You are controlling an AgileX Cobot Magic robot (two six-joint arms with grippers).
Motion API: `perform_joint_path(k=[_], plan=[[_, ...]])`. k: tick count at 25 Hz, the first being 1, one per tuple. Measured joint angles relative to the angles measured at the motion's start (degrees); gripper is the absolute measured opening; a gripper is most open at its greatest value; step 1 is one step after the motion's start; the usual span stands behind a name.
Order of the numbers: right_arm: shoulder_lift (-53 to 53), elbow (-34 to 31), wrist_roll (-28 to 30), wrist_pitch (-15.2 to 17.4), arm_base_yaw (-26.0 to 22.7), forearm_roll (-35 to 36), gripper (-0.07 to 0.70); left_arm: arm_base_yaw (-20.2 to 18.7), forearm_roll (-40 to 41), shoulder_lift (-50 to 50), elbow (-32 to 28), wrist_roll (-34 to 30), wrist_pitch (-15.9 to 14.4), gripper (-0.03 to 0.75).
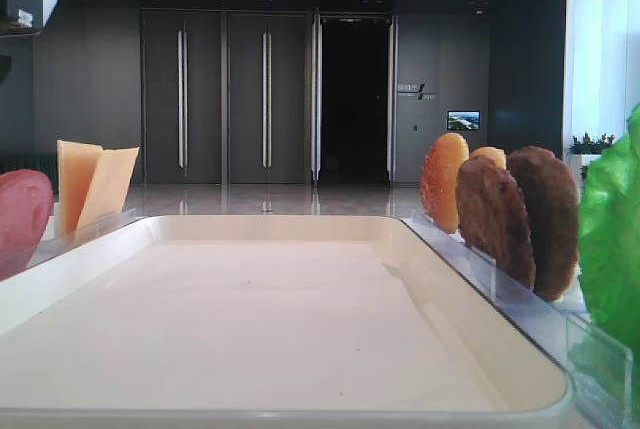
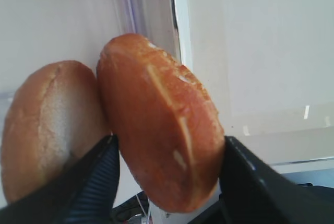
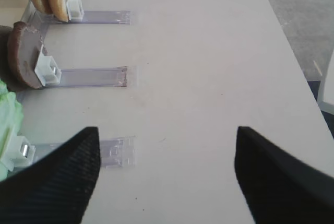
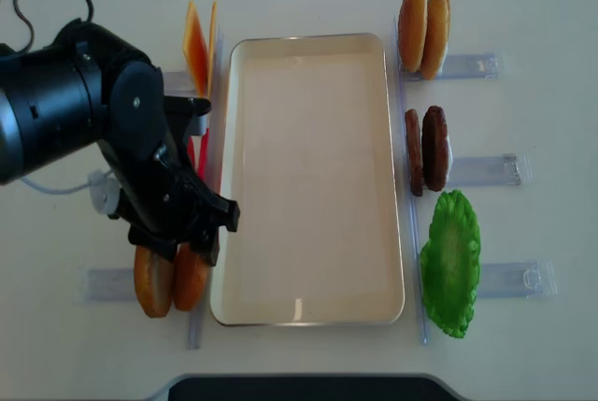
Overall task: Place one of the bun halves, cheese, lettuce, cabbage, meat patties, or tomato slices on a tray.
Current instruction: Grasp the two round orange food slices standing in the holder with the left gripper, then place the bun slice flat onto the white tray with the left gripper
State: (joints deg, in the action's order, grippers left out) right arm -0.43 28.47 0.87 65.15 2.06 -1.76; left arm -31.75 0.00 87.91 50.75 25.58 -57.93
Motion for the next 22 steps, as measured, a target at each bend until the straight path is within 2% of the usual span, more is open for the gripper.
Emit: perform_joint_path(k=[14,18,22], plan=[[0.0,0.0,0.0,0.0,0.0,0.0,0.538,0.0,0.3,0.5,0.0,-0.7,0.0,0.454],[0.0,0.0,0.0,0.0,0.0,0.0,0.538,0.0,0.3,0.5,0.0,-1.3,-1.2,0.453],[0.0,0.0,0.0,0.0,0.0,0.0,0.538,0.0,0.3,0.5,0.0,-2.0,-2.8,0.393]])
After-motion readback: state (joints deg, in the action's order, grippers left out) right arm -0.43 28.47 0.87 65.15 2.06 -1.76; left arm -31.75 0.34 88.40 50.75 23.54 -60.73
